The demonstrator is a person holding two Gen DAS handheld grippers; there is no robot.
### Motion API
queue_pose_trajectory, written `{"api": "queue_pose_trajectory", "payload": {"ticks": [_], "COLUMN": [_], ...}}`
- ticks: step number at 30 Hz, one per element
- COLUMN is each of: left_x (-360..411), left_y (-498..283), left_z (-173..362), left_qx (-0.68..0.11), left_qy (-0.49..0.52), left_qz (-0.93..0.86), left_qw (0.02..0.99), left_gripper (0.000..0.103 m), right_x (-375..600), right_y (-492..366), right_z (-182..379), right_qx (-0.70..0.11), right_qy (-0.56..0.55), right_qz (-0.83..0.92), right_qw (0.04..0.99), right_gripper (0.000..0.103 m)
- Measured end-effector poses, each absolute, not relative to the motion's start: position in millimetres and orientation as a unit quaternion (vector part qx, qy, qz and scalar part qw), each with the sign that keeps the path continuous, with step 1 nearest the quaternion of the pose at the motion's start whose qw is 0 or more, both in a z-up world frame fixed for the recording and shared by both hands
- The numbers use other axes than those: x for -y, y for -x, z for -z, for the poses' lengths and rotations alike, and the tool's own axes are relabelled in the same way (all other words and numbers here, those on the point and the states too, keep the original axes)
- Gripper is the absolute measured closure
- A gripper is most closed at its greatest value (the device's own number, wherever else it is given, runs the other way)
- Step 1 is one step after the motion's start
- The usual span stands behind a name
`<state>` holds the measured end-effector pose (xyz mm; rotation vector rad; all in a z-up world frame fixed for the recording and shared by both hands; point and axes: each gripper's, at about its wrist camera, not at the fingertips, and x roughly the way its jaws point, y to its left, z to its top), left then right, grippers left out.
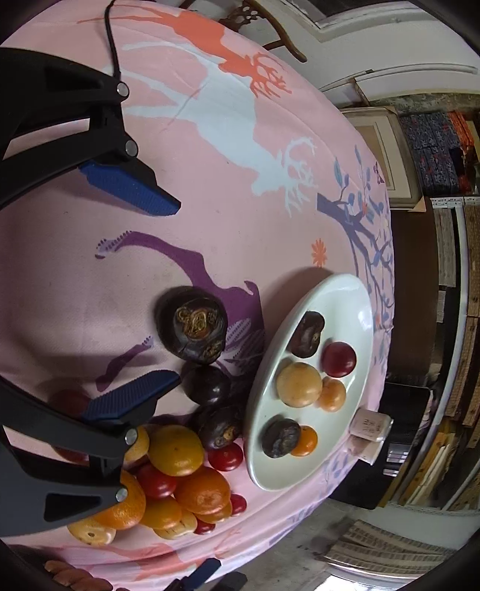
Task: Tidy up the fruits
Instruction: 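Grasp the wrinkled dark passion fruit with the left gripper while the right gripper approaches the pepino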
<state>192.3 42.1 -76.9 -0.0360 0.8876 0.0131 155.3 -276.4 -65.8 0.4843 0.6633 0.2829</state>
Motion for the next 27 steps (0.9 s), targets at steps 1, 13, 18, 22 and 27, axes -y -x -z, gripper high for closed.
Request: {"api": "queue_pose_trajectory", "payload": {"ticks": [1,13,18,22,27], "left_x": [-42,-74,-66,-60,-67], "left_y": [-196,-211,-211,-215,-217], "left_z": [78,81,77,77,81], "left_qx": [-0.431,-0.439,-0.425,-0.422,-0.435], "left_qy": [0.015,0.043,0.036,0.03,0.053], "left_qz": [-0.009,-0.048,-0.028,-0.011,-0.009], "left_qw": [0.902,0.896,0.904,0.906,0.899], "left_gripper": [0.02,0.017,0.018,0.022,0.041], "right_x": [276,276,276,274,273], "right_y": [-155,-159,-158,-157,-158], "right_z": [66,67,67,67,67], "right_qx": [-0.322,-0.327,-0.325,-0.326,-0.327], "right_qy": [-0.235,-0.232,-0.227,-0.224,-0.224], "right_qz": [-0.137,-0.139,-0.14,-0.14,-0.14], "right_qw": [0.907,0.905,0.907,0.908,0.907], "right_gripper": [0.015,0.015,0.015,0.015,0.015]}}
